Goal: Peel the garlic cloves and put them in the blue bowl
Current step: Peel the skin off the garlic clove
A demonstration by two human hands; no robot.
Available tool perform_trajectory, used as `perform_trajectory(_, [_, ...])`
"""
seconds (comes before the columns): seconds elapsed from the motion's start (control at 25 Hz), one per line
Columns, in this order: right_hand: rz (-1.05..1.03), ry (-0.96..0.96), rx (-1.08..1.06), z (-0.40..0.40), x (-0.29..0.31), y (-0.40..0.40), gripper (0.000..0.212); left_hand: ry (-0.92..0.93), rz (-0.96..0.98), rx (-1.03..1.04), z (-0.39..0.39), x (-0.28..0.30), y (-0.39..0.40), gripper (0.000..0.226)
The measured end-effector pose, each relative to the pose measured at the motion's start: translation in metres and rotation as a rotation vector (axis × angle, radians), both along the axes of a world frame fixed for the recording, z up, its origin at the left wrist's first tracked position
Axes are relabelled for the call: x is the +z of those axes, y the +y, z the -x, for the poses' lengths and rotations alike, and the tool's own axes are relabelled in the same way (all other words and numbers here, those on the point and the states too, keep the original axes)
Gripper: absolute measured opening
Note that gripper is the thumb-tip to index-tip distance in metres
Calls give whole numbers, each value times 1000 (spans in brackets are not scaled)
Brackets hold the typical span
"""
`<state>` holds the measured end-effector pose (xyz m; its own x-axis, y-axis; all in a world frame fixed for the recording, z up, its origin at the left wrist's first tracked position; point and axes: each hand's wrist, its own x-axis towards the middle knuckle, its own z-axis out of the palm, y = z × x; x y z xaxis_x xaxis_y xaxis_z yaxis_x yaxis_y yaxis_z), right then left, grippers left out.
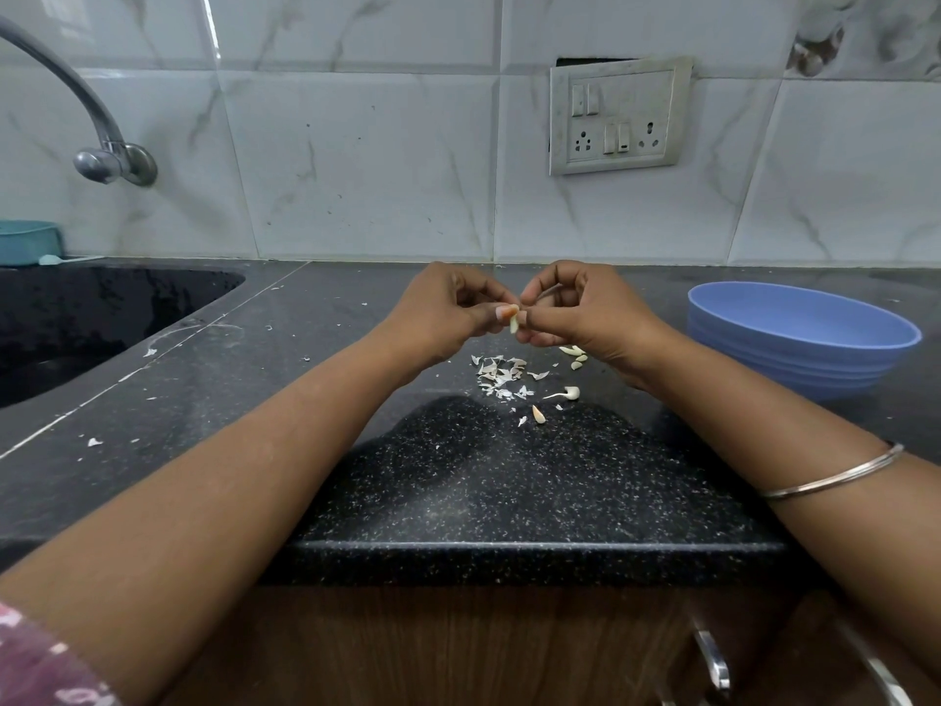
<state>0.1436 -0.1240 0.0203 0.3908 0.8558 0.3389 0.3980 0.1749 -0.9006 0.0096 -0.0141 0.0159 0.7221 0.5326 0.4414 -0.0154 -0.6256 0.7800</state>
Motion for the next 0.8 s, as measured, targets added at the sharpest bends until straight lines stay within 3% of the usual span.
perform_trajectory(0.56, [14, -58, -16, 0, 2, -1, 17, 5, 76, -71, 1, -1, -2, 9])
perform_trajectory(0.8, [-9, 34, -16, 0, 2, 1, 13, -55, 190, -131, 1, -2, 1, 13])
